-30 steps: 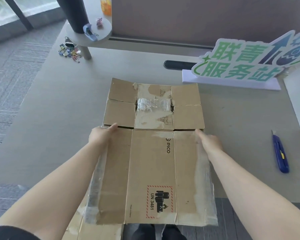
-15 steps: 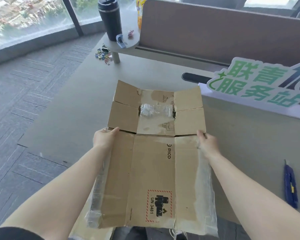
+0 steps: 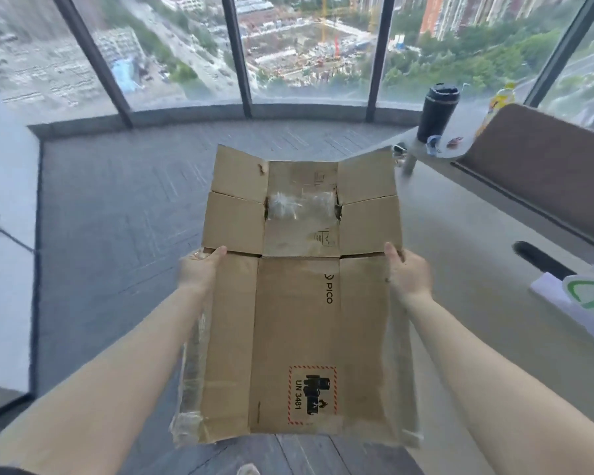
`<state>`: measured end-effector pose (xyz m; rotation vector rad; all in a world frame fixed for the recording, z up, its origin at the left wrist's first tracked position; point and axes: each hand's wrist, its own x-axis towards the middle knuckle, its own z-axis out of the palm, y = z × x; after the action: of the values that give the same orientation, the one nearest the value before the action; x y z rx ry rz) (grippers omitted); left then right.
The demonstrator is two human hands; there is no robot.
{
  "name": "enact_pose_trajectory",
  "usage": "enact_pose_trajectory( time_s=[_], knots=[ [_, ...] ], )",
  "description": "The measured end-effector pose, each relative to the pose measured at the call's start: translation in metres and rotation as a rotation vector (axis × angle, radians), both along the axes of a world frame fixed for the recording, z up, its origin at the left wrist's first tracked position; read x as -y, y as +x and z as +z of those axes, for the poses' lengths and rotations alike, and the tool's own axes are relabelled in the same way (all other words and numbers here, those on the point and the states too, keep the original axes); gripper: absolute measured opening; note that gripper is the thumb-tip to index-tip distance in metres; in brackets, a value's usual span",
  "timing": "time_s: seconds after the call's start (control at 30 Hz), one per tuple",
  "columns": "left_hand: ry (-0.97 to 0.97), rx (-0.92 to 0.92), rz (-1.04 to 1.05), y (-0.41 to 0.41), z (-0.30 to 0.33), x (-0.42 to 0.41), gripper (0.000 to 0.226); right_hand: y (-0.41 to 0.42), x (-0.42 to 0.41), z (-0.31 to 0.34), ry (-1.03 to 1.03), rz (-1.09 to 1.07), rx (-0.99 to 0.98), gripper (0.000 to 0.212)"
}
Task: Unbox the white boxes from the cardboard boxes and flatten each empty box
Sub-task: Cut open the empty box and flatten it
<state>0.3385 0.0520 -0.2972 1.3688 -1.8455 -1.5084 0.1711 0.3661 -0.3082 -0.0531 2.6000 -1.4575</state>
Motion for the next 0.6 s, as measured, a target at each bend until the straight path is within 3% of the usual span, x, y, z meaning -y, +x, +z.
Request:
enact_pose_trajectory(
  time_s=[0.13, 0.23, 0.37, 0.47, 0.6],
  knots=[
    [-0.038, 0.025, 0.200, 0.082, 0.010, 0.044, 0.032, 0.027, 0.085, 0.012, -0.030, 0.198, -0.016, 0.050],
    [-0.040, 0.054, 0.354, 0.140, 0.005, 0.072, 0.043, 0.052, 0.149, 0.007, -0.044, 0.308, 0.016, 0.050],
    [-0.018, 0.076, 0.452, 0.202, -0.012, 0.115, 0.037, 0.089, 0.227, -0.007, -0.046, 0.393, 0.060, 0.046],
    [0.007, 0.073, 0.525, 0.231, -0.034, 0.152, 0.060, 0.115, 0.276, -0.014, 0.012, 0.439, 0.028, 0.049],
    [0.048, 0.081, 0.536, 0.246, -0.075, 0.202, 0.051, 0.132, 0.331, -0.047, 0.113, 0.433, 0.015, 0.053]
  ],
)
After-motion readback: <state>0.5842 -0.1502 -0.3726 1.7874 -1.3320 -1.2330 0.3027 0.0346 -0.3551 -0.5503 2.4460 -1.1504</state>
